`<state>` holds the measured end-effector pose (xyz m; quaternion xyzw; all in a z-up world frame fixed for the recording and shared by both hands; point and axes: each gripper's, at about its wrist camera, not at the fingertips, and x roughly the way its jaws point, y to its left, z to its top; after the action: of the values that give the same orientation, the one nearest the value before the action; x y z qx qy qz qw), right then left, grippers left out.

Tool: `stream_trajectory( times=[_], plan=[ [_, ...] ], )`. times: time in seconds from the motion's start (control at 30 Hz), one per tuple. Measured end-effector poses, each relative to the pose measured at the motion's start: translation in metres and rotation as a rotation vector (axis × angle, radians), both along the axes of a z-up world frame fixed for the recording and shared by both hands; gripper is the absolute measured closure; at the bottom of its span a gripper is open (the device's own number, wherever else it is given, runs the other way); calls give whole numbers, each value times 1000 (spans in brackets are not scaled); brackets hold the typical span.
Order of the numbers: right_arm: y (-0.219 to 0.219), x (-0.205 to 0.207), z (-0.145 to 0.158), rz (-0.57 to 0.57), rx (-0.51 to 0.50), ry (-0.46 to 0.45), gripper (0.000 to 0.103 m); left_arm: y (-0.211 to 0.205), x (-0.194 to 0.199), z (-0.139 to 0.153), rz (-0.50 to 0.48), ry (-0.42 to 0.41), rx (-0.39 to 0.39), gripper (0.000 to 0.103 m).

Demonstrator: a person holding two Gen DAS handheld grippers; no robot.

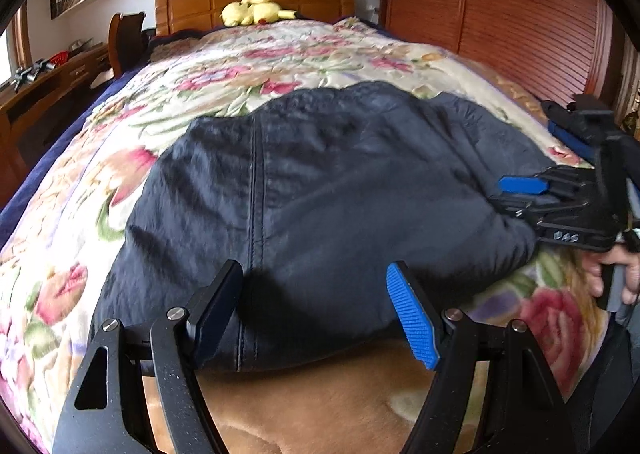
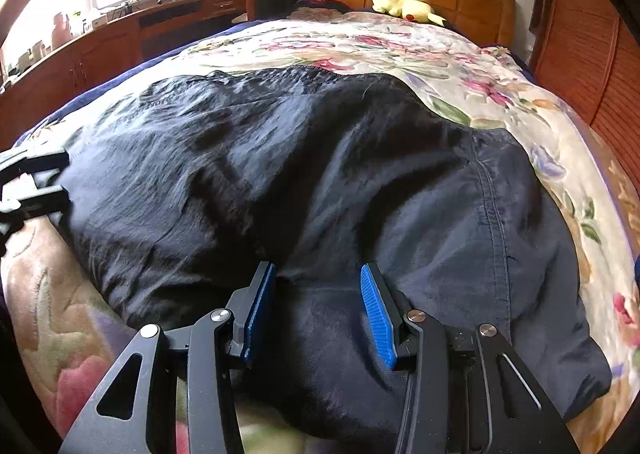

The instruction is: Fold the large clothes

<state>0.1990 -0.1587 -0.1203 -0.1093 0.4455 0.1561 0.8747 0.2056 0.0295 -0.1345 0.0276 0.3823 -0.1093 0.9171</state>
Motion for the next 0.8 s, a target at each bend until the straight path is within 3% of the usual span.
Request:
stream_trajectory(
  times=[0.23,0.4,0.53,0.8],
  plan=[
    [8,-12,15,32,26,-19,57,5,4,-3,48,35,-13,27],
    [19,-17,18,69,54,-24,57,25,-7,17,103,-8,-64,27],
    [24,-19,19,96,78,-21,57,47,-18,26,156,-40,-34,27],
    [29,-23,16,121,70,-22,57,86,-20,14,241,-1,-25,47]
  ],
)
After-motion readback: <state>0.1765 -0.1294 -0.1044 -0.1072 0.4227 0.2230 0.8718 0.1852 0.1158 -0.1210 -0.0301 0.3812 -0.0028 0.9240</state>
